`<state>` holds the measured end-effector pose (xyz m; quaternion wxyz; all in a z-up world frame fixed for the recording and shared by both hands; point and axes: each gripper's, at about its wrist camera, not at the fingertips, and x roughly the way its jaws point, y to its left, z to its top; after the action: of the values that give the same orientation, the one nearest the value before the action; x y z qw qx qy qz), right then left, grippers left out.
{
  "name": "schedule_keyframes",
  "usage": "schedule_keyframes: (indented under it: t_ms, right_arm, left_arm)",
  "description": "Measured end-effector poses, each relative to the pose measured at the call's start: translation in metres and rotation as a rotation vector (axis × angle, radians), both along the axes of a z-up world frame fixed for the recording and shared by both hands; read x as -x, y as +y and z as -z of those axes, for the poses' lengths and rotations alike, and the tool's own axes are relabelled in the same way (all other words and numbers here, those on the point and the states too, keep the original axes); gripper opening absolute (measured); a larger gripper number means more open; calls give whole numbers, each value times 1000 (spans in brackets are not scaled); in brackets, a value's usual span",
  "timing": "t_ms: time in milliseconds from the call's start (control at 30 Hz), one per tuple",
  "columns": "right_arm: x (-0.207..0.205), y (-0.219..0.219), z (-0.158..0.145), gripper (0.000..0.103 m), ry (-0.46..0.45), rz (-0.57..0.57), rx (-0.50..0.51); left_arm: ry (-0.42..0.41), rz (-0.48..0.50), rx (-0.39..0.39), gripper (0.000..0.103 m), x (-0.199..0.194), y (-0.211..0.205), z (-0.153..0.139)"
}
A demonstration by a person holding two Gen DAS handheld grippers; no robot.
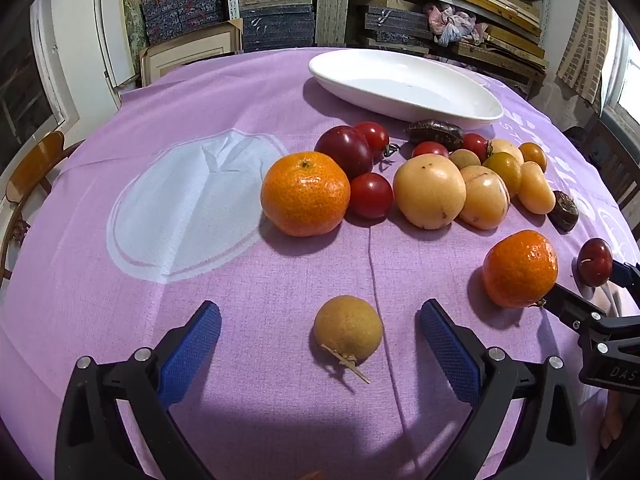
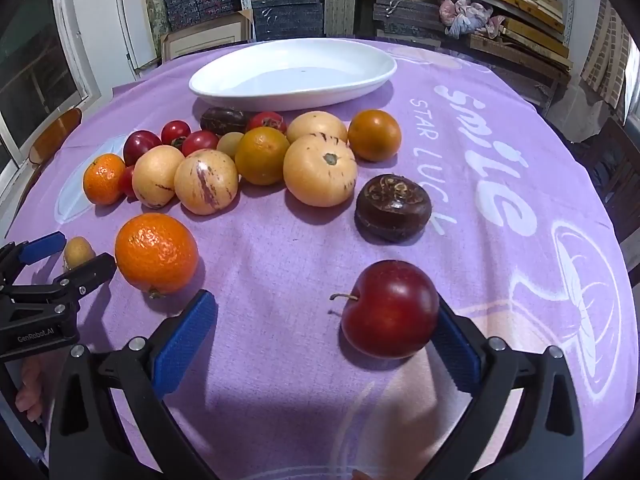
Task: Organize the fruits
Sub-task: 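Approach the small brown pear with the left tool while the right tool approaches the red plum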
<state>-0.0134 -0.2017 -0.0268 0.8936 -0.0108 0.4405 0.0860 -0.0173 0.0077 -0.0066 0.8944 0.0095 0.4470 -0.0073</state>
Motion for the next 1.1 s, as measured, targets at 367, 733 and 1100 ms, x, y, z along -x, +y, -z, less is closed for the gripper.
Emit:
schedule_keyframes:
  t_ms: [367, 733, 1100]
  right_arm:
    - [4, 3, -2, 99, 6, -3, 33]
    - [3, 3, 1, 99, 3, 0, 31]
    - [2, 3, 0, 99, 7, -1, 33]
  left_arm:
    - [0, 0, -1, 100, 0, 0, 0]
    - [0, 0, -1, 100, 0, 0, 0]
    - [1, 0, -1, 100, 0, -1, 0]
